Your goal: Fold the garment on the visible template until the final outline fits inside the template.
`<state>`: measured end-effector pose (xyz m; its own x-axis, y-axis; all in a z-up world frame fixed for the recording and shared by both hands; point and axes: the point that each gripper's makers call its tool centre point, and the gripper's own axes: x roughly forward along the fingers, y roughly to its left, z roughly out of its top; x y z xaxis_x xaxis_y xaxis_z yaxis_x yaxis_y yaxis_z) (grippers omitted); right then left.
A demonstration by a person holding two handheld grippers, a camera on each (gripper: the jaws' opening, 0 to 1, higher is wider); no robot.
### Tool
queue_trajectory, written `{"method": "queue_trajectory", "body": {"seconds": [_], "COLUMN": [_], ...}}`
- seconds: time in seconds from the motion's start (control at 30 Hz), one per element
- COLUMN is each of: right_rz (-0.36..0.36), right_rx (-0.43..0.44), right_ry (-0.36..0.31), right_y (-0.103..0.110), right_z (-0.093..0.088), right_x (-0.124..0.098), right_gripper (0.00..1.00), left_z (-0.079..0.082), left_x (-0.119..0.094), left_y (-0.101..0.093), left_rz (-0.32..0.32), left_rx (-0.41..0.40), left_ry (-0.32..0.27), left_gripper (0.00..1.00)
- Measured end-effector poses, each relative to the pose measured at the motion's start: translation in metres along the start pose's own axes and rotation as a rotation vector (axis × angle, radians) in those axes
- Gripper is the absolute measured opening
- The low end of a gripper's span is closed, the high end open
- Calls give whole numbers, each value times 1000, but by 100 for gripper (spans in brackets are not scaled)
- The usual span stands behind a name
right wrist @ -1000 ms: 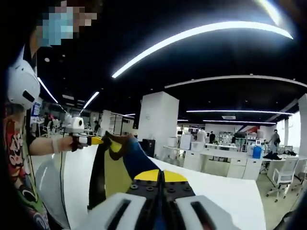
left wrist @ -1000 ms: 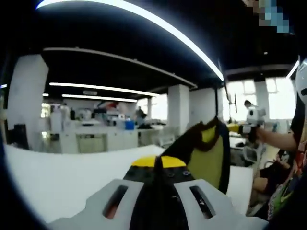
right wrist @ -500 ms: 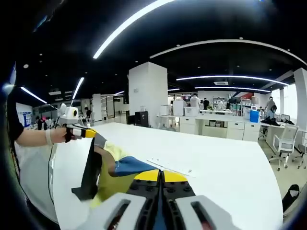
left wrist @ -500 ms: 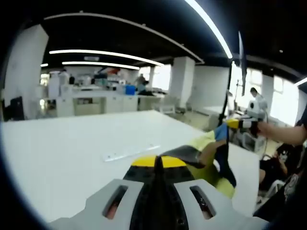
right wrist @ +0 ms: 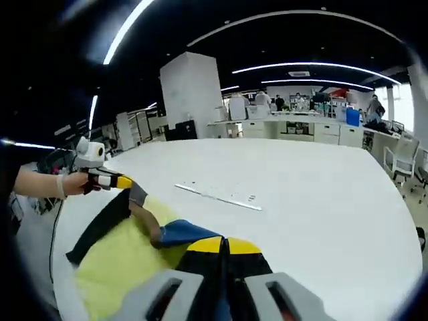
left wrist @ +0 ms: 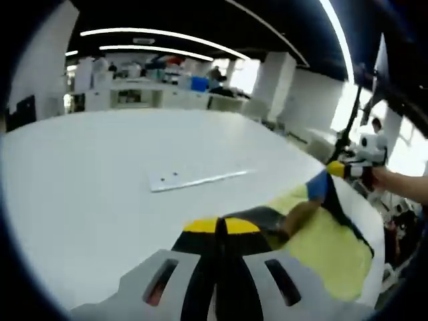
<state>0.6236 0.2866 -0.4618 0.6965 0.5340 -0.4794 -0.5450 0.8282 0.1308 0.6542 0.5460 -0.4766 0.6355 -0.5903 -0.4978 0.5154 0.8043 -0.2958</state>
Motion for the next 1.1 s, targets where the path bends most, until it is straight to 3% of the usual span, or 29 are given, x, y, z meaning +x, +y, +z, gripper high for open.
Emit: {"method": "queue_trajectory", "body": {"seconds": [0.1, 0.2, 0.37, 0.53, 0.73, 0.8, 0.9, 0.97, 1.03, 1.1], "right_rz": [-19, -50, -54, -55, -68, -68, -20, -19, -37, -59], "right_rx": [48, 29, 15, 16, 27, 26, 158, 148, 129, 156], "right_ry": [76, 112, 133, 161, 170, 168, 128, 113, 116, 155], "right_y": [-10, -20, -25, -30, -34, -35, -23, -23, -25, -30], "right_z": [-21, -31, -39, -46, -42, -41, -25, -19, -19, -27], "right_x": [18, 24, 27, 34, 39, 40, 43, 43, 45, 47], "right_gripper": [0, 0, 0, 0, 0, 0, 0, 0, 0, 0], "left_z": [-11, -25, -30, -29, -24, -21, -7, 0, -1, -6], "left_x": [21, 29, 32, 35, 41, 42, 44, 43, 44, 44], "left_y": [9, 22, 27, 29, 31, 29, 16, 13, 16, 28], "left_rz": [21, 56, 56, 57, 62, 66, 10, -7, 9, 60], "left_rx": [32, -11, 2, -47, 88, 92, -16, -70, -51, -121], "left_ry": [50, 99, 118, 124, 143, 139, 80, 56, 62, 86], "left_gripper": [0, 0, 0, 0, 0, 0, 0, 0, 0, 0]}}
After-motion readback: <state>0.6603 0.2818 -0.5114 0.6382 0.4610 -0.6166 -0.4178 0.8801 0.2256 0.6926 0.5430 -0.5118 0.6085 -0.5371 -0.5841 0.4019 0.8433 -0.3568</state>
